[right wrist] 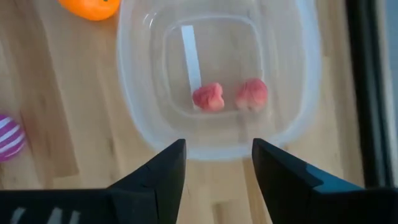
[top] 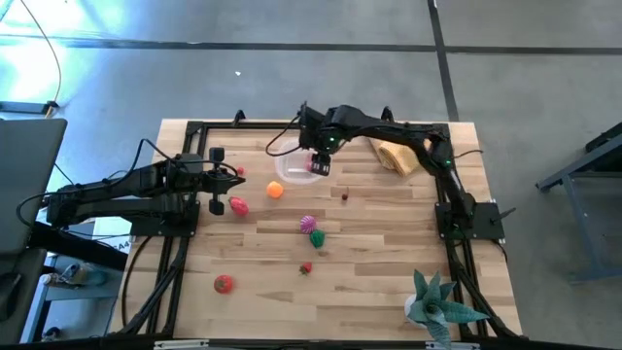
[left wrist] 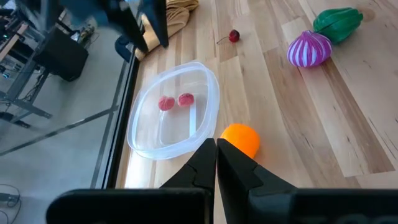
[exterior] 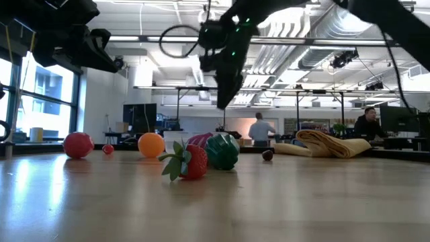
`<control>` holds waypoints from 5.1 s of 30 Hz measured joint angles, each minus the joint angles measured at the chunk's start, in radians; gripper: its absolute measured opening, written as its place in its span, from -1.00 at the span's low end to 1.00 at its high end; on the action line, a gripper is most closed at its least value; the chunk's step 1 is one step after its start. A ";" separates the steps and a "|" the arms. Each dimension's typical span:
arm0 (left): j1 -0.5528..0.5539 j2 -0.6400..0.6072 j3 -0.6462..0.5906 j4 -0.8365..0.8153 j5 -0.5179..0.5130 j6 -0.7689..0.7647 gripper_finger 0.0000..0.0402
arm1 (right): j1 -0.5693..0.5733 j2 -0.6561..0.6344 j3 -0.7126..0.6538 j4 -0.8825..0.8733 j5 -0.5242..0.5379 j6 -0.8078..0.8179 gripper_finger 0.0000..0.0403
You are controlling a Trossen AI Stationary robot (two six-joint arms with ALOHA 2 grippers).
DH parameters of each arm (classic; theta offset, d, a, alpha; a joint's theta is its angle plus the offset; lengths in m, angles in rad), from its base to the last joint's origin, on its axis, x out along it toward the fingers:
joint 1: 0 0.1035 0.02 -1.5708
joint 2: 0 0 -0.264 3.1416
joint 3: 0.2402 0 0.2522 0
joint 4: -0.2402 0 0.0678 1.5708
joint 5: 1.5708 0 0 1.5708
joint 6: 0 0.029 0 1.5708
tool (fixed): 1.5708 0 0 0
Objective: Pick and placing Produce into tupperware
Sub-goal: Put the dark red cherry into the transparent bin
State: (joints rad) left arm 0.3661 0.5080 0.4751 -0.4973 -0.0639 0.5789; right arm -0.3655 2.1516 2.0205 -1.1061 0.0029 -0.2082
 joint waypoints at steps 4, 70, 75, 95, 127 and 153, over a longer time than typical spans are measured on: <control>0.000 0.000 0.000 0.000 0.000 0.000 -0.97 | 0.026 -0.163 -0.183 0.090 0.055 0.059 -0.21; 0.000 0.000 0.000 0.000 0.000 0.000 -0.97 | 0.223 -0.384 -1.096 0.809 0.152 1.066 -0.25; 0.000 0.000 0.000 0.000 0.000 0.000 -0.97 | 0.219 -0.377 -1.096 0.834 0.169 1.052 -0.25; 0.000 0.000 0.000 0.000 0.000 0.000 -0.97 | 0.210 -0.366 -1.093 0.810 0.152 1.030 -0.26; 0.000 0.000 0.000 0.000 0.000 0.000 -0.97 | 0.211 -0.388 -1.094 0.780 0.131 0.974 -0.63; 0.000 0.000 0.000 0.000 0.000 0.000 -0.97 | 0.079 -0.486 -0.556 0.647 0.044 0.282 -0.63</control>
State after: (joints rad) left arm 0.3662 0.5083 0.4747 -0.4971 -0.0641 0.5789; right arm -0.2866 1.6653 1.4647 -0.4592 0.0464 0.0740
